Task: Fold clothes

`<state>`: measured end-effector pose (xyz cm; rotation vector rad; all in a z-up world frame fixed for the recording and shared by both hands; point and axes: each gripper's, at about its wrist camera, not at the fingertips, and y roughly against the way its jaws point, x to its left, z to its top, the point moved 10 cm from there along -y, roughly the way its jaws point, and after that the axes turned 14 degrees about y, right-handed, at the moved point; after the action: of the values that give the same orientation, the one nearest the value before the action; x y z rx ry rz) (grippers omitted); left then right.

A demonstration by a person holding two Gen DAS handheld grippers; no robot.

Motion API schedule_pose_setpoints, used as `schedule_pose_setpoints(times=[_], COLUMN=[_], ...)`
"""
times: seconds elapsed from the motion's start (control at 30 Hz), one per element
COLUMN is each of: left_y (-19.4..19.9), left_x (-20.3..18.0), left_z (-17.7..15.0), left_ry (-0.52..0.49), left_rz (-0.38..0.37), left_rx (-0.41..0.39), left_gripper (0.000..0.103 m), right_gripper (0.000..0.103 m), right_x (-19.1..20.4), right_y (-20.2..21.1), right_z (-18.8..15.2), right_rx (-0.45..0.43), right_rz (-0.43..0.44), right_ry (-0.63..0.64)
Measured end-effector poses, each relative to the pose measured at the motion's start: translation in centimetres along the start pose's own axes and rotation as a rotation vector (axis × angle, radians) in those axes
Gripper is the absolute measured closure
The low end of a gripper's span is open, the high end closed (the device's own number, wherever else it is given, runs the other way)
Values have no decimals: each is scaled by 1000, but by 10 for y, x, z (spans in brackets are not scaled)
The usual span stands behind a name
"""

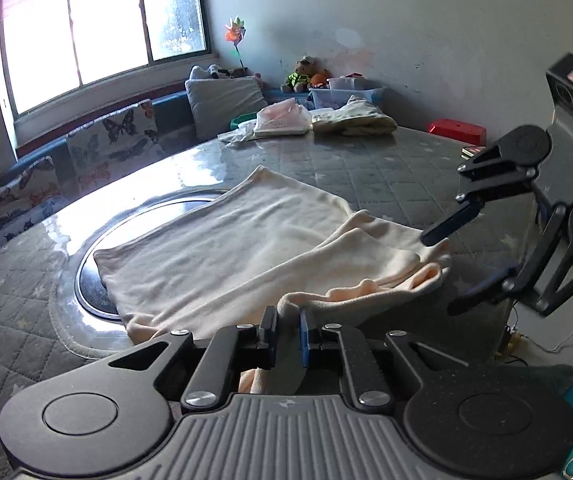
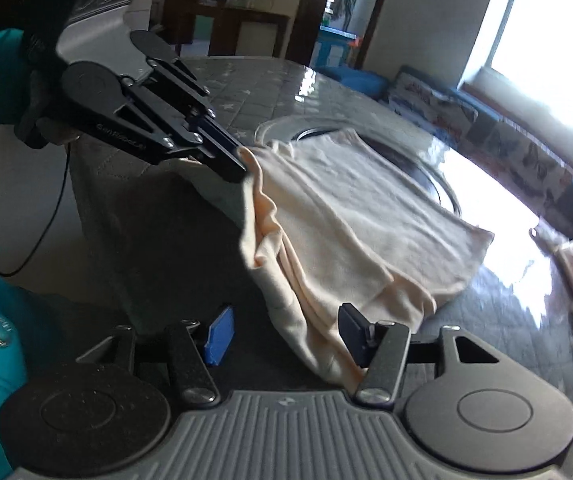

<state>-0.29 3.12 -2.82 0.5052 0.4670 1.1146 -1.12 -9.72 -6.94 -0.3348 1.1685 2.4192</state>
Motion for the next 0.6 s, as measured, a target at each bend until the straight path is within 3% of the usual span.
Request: schedule_pose_setpoints(times=[0.13,0.2,0.23,0.33,0.47,0.6], left_y=[0,0,1,5,12,23], left_x=[3,2,2,1,1,5], left_z=[1,-1,-2,-8,-18,-27], left_ry=[16,19,17,8,-18,-28], left_rz=[-14,-17,-17,-15,13,40], left_rx=[5,5,5,9,3,-8], left_gripper=[91,90,90,86,80,66], right_gripper=[48,59,70,85,90,90], right_x=[-5,-7,-9,-13,-26,-36], right_y=[-19,-27,-30,-33,-31,-31], right_z=[3,3,3,5,8,9], right_rx=[-19,-16,-12,-19,-32,-35], right_rz=[-25,-14,1,58,99,119], right_ry=[20,5,-8,-82,-184,-260])
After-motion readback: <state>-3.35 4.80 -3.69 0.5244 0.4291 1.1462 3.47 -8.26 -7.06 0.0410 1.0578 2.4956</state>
